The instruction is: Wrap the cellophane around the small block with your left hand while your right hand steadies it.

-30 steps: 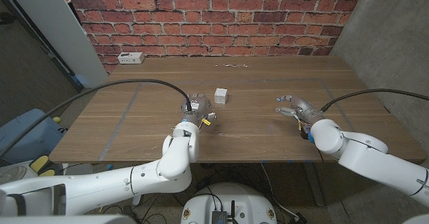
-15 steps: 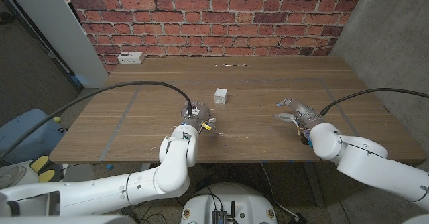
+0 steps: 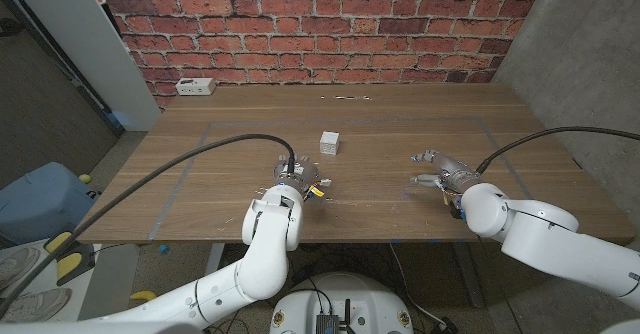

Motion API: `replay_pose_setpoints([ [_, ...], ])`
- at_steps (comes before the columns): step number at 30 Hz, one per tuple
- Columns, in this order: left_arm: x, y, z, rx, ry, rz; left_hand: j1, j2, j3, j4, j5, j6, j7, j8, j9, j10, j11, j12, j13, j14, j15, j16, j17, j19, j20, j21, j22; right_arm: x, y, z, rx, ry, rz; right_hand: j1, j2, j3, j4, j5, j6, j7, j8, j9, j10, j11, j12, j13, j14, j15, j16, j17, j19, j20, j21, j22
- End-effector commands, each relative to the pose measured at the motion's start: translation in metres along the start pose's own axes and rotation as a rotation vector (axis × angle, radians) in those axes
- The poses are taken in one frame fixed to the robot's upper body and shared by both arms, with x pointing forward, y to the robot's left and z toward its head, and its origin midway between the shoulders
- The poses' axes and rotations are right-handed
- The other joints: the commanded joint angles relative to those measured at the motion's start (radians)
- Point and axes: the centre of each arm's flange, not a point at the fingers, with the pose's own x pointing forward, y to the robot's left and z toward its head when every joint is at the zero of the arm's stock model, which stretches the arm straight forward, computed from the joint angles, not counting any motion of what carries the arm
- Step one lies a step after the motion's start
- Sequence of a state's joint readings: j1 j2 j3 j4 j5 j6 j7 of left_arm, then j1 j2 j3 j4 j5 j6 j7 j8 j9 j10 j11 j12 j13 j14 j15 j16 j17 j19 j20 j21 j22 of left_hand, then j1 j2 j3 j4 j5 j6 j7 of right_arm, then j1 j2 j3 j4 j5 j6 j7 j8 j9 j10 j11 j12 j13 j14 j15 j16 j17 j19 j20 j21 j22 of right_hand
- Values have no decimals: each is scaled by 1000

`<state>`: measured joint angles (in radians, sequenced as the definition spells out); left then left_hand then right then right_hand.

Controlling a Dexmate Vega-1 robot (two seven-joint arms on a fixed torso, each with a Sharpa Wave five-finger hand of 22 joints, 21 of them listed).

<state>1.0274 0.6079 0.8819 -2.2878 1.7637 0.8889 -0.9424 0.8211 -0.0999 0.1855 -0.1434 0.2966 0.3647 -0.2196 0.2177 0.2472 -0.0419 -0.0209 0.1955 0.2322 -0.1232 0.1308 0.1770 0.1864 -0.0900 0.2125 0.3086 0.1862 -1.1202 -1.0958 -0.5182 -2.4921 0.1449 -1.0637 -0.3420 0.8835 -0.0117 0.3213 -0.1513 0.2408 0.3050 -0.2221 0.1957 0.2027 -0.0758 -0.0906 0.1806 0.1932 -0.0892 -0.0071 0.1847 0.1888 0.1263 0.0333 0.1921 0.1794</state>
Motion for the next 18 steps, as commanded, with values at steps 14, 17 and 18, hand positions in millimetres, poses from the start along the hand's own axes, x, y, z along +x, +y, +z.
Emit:
replay_pose_setpoints([
  [14,-22,-9,7,240,307,-273,97,67,8,8,-30,-157,2,-13,25,-155,63,-1,-1,-153,61,2,-2,-85,4,-78,1,1,6,11,-132,120,225,99,45,-33,12,7,-136,1,-7,27,-213,7,-2,6,-168,29,-4,9,-167,33,-14,1],
  [17,-21,-10,8,256,334,-306,90,62,-4,15,-34,-191,1,-15,30,-178,77,1,-1,-170,68,2,-2,-106,4,-91,1,3,7,13,-144,126,252,103,51,-43,17,7,-168,1,-8,29,-247,14,-2,6,-191,33,-1,11,-196,38,-12,1],
  [18,-21,-11,9,259,343,-315,90,62,-5,16,-35,-195,1,-14,31,-181,77,1,-1,-174,70,2,-1,-109,4,-93,1,4,7,14,-144,124,256,103,51,-45,18,7,-173,1,-8,29,-250,16,-1,6,-195,34,0,11,-199,39,-11,1],
])
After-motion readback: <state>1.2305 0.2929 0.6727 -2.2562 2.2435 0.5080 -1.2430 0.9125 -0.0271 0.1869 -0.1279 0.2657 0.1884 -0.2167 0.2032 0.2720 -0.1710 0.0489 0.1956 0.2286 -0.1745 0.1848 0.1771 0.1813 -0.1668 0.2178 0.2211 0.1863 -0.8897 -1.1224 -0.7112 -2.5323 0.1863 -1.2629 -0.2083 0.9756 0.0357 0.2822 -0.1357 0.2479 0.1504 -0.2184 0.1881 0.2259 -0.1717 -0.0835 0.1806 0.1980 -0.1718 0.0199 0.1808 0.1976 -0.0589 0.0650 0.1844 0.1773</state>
